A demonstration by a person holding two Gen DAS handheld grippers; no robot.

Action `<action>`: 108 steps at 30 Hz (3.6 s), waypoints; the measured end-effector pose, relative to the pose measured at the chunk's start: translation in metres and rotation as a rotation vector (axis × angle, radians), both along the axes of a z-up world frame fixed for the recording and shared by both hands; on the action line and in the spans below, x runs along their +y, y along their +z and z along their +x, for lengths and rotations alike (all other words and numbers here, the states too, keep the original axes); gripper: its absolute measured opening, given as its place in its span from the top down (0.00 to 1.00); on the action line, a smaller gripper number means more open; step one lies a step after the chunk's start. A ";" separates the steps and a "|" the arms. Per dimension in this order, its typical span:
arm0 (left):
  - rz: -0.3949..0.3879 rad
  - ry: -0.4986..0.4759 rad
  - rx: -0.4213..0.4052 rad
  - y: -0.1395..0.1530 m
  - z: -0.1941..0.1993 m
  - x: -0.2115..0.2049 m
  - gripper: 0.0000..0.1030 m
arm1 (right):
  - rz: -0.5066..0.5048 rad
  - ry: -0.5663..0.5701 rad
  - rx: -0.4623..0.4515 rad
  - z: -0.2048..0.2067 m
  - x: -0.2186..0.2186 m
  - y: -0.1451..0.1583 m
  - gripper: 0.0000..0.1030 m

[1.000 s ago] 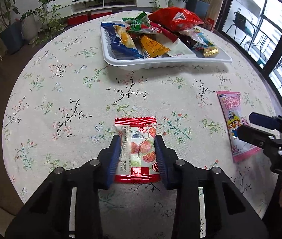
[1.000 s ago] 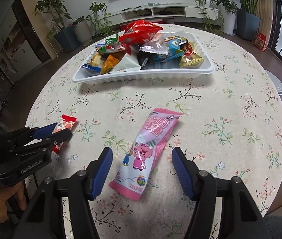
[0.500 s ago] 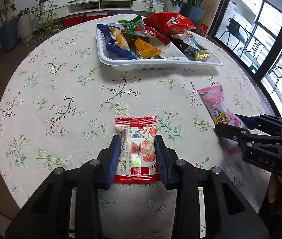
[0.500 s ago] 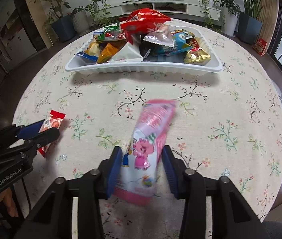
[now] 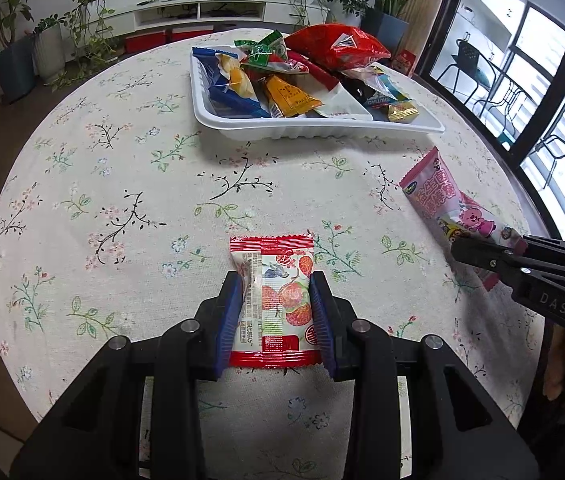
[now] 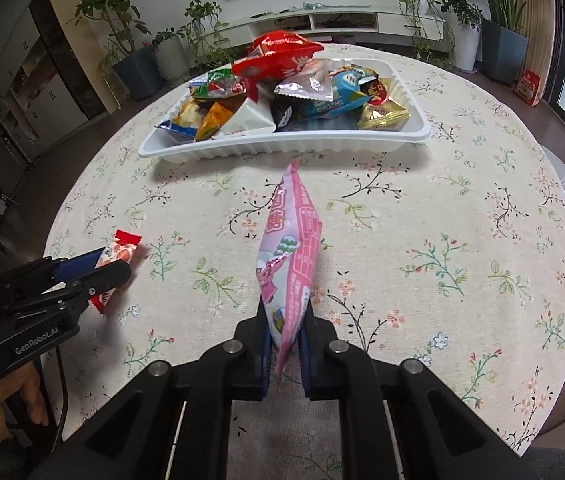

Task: Organize snacks
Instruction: 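Lift both held packets and carry them over the white tray, then lower both packets into the tray and open both tools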

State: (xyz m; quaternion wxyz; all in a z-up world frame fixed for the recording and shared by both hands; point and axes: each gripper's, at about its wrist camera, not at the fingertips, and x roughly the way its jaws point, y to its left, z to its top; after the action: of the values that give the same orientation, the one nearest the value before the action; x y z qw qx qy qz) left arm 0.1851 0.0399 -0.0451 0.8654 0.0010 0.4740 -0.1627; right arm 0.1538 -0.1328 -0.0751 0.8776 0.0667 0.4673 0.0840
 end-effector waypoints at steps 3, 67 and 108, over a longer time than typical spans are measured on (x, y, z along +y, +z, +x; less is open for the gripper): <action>-0.003 0.001 -0.001 0.000 0.000 0.000 0.69 | 0.020 0.000 -0.005 -0.002 -0.004 0.001 0.89; -0.116 0.042 -0.106 0.048 0.177 -0.020 0.70 | 0.035 -0.012 -0.057 0.193 -0.051 0.055 0.90; -0.118 0.044 -0.144 0.041 0.173 -0.021 0.59 | -0.051 -0.004 -0.085 0.175 -0.045 0.056 0.58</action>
State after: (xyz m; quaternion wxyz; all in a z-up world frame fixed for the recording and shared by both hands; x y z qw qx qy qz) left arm 0.3583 0.0194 -0.0042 0.8992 -0.0489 0.3999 -0.1709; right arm 0.3292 -0.1777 -0.0196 0.8981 0.0414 0.4316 0.0730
